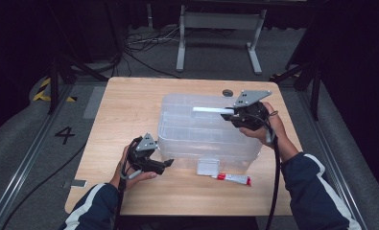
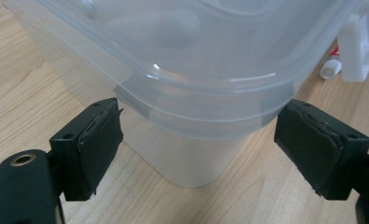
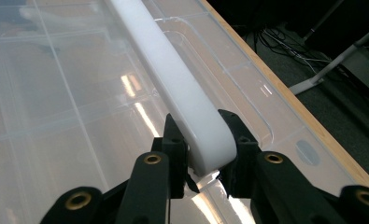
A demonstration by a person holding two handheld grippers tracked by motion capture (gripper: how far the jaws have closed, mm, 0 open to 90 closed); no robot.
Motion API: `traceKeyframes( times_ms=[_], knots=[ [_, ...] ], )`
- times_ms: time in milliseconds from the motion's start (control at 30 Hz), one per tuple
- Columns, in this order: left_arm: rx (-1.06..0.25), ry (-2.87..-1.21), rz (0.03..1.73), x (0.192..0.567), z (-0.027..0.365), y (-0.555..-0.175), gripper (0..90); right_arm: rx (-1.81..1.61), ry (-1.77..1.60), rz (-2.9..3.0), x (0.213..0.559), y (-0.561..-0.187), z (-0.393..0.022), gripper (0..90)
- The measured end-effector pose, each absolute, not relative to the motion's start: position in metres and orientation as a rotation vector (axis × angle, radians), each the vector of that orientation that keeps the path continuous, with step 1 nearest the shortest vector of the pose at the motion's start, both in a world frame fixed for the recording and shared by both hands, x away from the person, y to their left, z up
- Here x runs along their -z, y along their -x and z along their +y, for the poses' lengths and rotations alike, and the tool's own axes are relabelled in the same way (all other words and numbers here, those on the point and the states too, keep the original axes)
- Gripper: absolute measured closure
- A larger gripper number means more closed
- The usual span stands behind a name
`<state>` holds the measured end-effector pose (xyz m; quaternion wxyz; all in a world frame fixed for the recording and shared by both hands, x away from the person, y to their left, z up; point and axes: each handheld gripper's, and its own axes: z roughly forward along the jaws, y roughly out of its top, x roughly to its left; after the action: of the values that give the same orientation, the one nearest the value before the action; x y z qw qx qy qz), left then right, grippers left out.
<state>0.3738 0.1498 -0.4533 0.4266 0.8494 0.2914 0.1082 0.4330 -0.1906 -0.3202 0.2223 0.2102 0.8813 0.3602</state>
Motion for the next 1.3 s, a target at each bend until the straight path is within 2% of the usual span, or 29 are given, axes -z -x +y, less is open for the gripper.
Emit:
traceKeyframes(
  times_ms=[400,600,667,867,1300],
  knots=[
    [-0.254,-2.093,0.719,0.45,0.156,-0.374,22.2,-0.98,-0.563,2.449,0.318,-0.435,-0.191,74.3],
    [-0.274,-2.097,0.701,0.446,0.157,-0.372,24.4,-0.965,-0.554,2.425,0.318,-0.432,-0.189,72.7],
    [-0.288,-2.105,0.693,0.444,0.158,-0.371,24.6,-0.99,-0.57,2.406,0.314,-0.431,-0.193,69.4],
    [-0.296,-2.113,0.69,0.443,0.159,-0.37,25.3,-1.024,-0.567,2.406,0.311,-0.427,-0.199,72.7],
    [-0.304,-2.064,0.685,0.431,0.168,-0.364,30.2,-1.012,-0.577,2.428,0.306,-0.429,-0.2,73.1]
  ],
)
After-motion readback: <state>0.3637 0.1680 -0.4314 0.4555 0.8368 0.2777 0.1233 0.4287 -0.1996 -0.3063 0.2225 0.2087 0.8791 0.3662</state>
